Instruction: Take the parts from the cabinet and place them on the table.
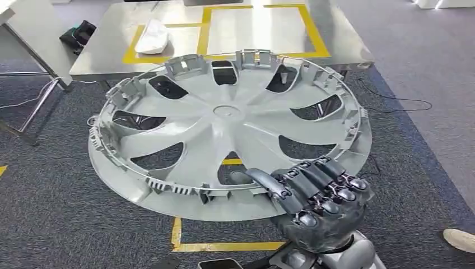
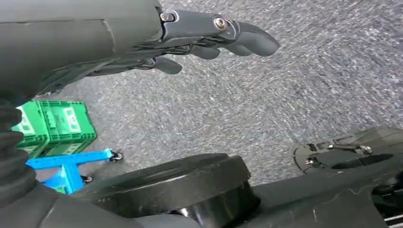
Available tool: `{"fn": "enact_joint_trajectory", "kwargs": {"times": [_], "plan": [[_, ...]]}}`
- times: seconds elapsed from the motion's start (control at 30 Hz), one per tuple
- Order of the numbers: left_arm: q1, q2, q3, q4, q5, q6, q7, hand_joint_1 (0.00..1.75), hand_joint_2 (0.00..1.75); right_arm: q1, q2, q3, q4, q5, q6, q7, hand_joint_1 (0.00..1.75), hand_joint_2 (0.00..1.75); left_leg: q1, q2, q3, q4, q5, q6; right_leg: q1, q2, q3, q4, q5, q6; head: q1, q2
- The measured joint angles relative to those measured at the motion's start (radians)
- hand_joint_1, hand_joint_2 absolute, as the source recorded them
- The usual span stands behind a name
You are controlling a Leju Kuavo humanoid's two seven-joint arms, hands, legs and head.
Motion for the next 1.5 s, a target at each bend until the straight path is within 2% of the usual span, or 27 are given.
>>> {"fn": "enact_joint_trajectory", "kwargs": {"times": [0.3, 0.47, 0.6, 1.03, 1.37, 1.5], "plan": [[-0.009, -0.01, 0.0, 0.0, 0.001, -0.022, -0.124, 0.0, 1.75, -0.006, 0.0, 0.002, 0.006, 0.0, 0.0, -0.004, 1.75, 1.75, -0.007, 0.0, -0.002, 0.001, 0.002, 0.004, -0.008, 0.0, 0.001, -0.004, 0.003, 0.004, 0.0, 0.0], [-0.027, -0.02, -0.019, 0.0, -0.032, -0.025, -0.22, 0.0, 1.75, -0.009, 0.0, 0.003, 0.013, 0.0, 0.0, -0.014, 1.75, 1.75, -0.009, 0.0, -0.002, 0.001, 0.003, 0.007, -0.01, 0.0, 0.001, -0.005, 0.004, 0.005, 0.0, 0.0], [-0.046, -0.032, -0.04, 0.0, -0.048, -0.022, -0.254, 0.0, 1.75, -0.01, 0.0, 0.003, 0.021, 0.0, 0.0, -0.022, 1.75, 1.75, -0.009, 0.0, -0.002, 0.001, 0.003, 0.007, -0.01, 0.0, 0.001, -0.005, 0.005, 0.007, 0.0, 0.0], [-0.056, -0.041, -0.069, 0.0, -0.072, -0.02, -0.255, 0.0, 1.75, -0.01, 0.0, 0.004, 0.025, -0.001, 0.0, -0.022, 1.75, 1.75, -0.009, 0.0, -0.003, 0.001, 0.003, 0.008, -0.01, 0.0, 0.0, -0.005, 0.005, 0.007, 0.0, 0.0], [-0.056, -0.043, -0.087, 0.0, -0.072, -0.023, -0.201, 0.0, 1.75, -0.01, 0.0, 0.004, 0.025, 0.0, 0.0, -0.026, 1.75, 1.75, -0.009, 0.0, -0.003, 0.001, 0.003, 0.008, -0.01, 0.0, 0.0, -0.005, 0.005, 0.007, 0.0, 0.0], [-0.055, -0.042, -0.087, 0.0, -0.073, -0.029, -0.153, 0.0, 1.75, -0.01, 0.0, 0.006, 0.026, 0.0, 0.0, -0.025, 1.75, 1.75, -0.009, 0.0, -0.003, 0.001, 0.003, 0.008, -0.01, 0.0, 0.0, -0.005, 0.005, 0.007, 0.0, 0.0]]}}
